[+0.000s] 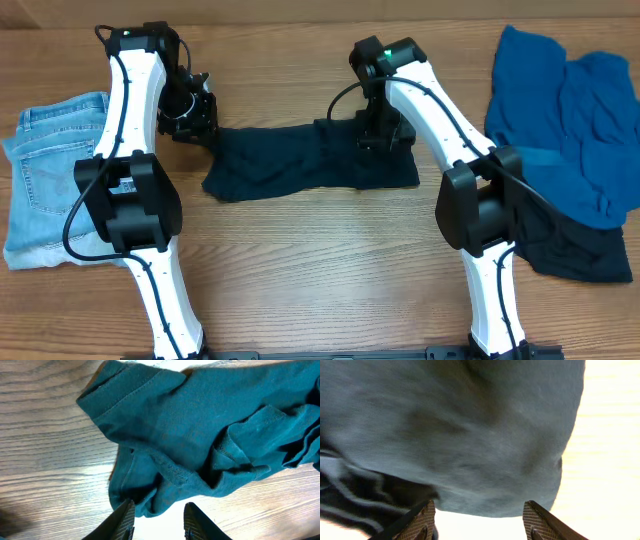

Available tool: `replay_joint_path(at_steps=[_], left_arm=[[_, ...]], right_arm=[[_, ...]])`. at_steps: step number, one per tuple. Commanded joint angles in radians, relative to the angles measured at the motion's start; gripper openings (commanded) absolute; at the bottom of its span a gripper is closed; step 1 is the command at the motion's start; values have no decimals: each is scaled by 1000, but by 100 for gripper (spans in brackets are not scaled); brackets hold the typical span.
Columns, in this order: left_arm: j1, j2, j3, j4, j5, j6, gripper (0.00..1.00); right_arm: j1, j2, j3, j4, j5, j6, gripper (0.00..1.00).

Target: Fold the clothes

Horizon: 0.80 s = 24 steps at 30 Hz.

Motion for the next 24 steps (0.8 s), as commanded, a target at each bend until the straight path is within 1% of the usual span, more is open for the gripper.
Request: replay_joint_path(at_steps=[1,2,4,5,13,14,16,17,18,20,22,23,24], left_arm=[[-6,-29,11,1,13,8,36],[-6,-29,11,1,14,8,36],[-6,-29,11,1,18,8,36],[-6,-29,11,2,23,9,36],[-6,-29,11,5,31,9,36],[-6,-29,11,5,31,9,36],[-6,-29,11,4,31,9,37],[-6,-29,11,4,31,9,37],[-6,-29,11,5,31,9,37],[-6,-29,11,5,31,9,37],[-6,-29,11,4,31,9,37],[-6,-29,11,4,31,9,37],[-6,-29,11,4,31,9,37]], right_arm=[[5,-1,-99,32,26,31,60],[13,-1,-135,48,8,25,59],[32,-1,-170,70,-112,-81,59],[39,-1,-170,77,-136,-102,60],[47,-5,-164,82,-140,-103,60],[48,-5,-164,79,-166,-134,60],[56,-5,-164,51,-372,-350,59],[62,-5,-164,36,-441,-436,59],[72,-5,-164,9,-521,-551,59],[88,-5,-164,-11,-556,-629,61],[96,-5,-164,8,-545,-618,63],[96,-5,-164,29,-534,-574,60],[92,-6,-163,50,-505,-521,60]])
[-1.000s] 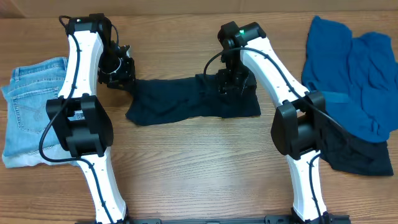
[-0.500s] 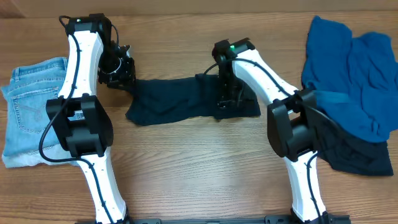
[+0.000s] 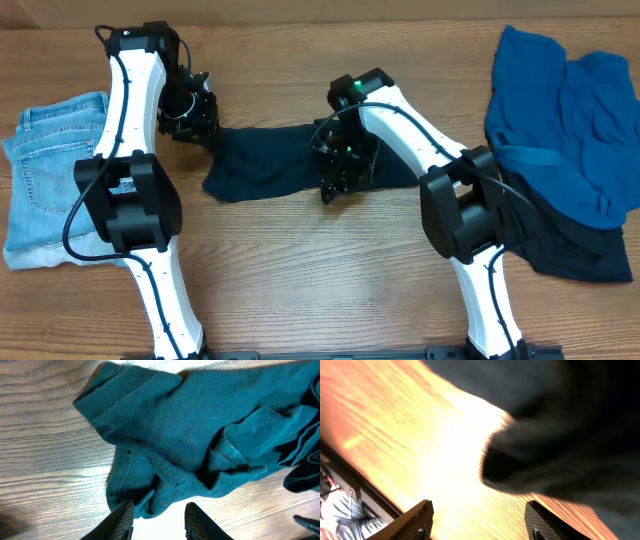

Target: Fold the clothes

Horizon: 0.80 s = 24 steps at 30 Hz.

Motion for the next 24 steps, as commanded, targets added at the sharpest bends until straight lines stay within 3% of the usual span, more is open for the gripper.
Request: replay_joint_path(at_steps=[1,8,14,15,19,24], left_arm=[[-6,-29,11,1,20,9,38],[-6,-29,11,2,19,10,38],[-6,-29,11,1,19,10,38],[-6,-29,11,1,19,9,38],[-6,-29,11,1,20,9,38],[-6,-29,11,-3,20,9,38]], right_arm=[[-14,-6,19,48,39,84,59],[-29,-41,269,18,101,108,61],[-31,-31,269,143,186,196,65],[-31,-31,260,156,191,213,64],[-42,-31,211,249,377,460,39],[-42,-30,109,336,372,500,34]])
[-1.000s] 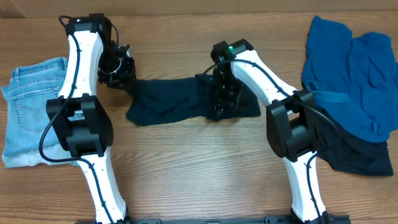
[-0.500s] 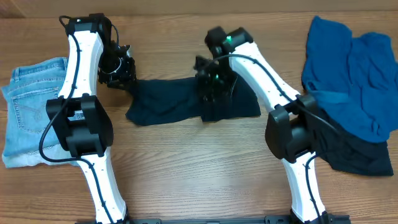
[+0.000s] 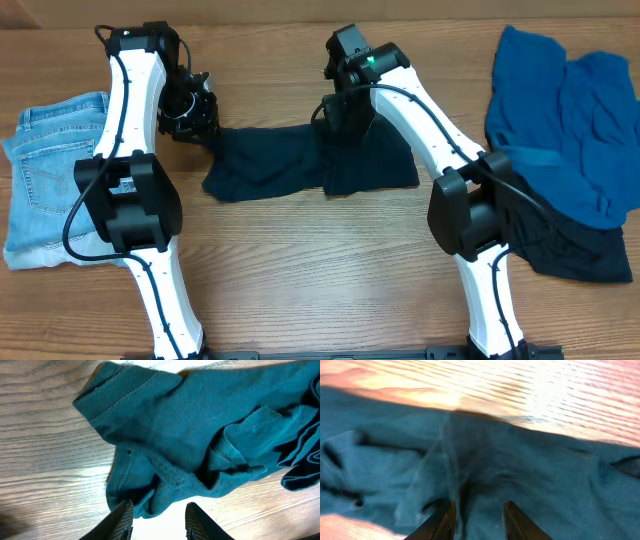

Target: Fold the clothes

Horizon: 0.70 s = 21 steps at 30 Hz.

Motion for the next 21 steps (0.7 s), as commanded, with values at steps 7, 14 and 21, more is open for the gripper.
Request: replay_joint_path(at_steps=[7,14,21], left_arm=[[-6,-29,11,-2,20,9,38],[-6,-29,11,-3,20,9,45],[-6,-29,10,-19,23,9,67]], right_arm=[[-1,-25,-237,230,-311,-102,33],[-12,-25,-241,314,-277,-111,48],[-97,-95,-58,100,-89,-96,59]])
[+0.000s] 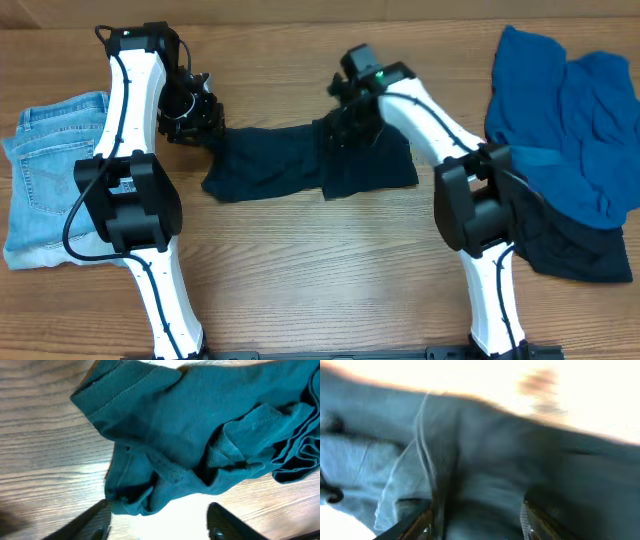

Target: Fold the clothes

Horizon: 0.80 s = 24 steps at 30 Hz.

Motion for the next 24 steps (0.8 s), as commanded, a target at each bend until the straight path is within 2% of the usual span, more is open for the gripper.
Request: replay_joint_path(at_steps=[1,5,8,13,14,16,17,20,21,23,24], left_arm=[[-6,-29,-1,6,27,10,70],[-3,-29,-134,102,52,64,79],[12,-29,-256,189,53,62,82],[11,-29,-421,295,63,55,82],[11,-29,-436,307,97,57,76],[11,-29,-440,319,165,76,55],[11,-29,-440,323,197,81,47],[11,-29,-440,329,210,80,35],[11,-29,-440,329,210,82,28],[12,-29,-440,325,209,87,6],[19,-29,-438,320,208,86,4]], right_arm=[[-56,-130,142,-72,92,-1,61],[-119,-204,161,-157,94,-2,66],[-161,-201,159,-224,94,-2,66],[-195,-201,159,-233,94,-2,66],[-195,-201,159,-233,93,-2,66],[-195,-201,159,-233,93,-2,66],[-195,-201,159,-233,93,-2,66],[-195,-201,159,-232,93,-2,66],[-195,-201,159,-233,94,-2,66],[-195,-201,159,-233,94,-2,66],[-195,-201,159,-233,94,-2,66]])
